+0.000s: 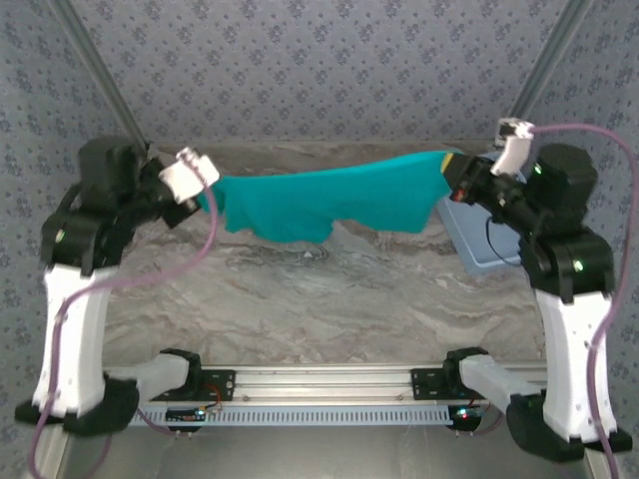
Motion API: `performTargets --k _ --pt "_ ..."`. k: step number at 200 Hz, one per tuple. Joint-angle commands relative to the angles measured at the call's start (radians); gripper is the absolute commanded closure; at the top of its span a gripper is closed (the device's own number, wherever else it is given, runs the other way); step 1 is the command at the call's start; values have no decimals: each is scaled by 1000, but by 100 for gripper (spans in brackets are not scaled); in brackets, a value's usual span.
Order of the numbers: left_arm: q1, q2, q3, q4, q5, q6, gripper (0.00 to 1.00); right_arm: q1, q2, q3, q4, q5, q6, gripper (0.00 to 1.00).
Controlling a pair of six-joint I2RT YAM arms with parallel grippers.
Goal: Fold the inside-out t-shirt
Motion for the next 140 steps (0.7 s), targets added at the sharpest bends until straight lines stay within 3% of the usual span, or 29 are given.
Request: performTargets --k 1,46,78,116,140 --pt "0 -89 -19 56 95 62 100 -6 -37 6 -33 50 36 100" --pt "0 105 94 41 -87 174 100 -13 140 36 30 141 12 100" --pt "-8 303 133 2 -131 401 100 -63 347 91 110 124 1 100" --pt "-5 570 430 -44 -230 444 100 -95 580 284 126 94 -5 100" --pt "-17 644 563 77 -427 478 100 -95 662 413 128 52 -11 100"
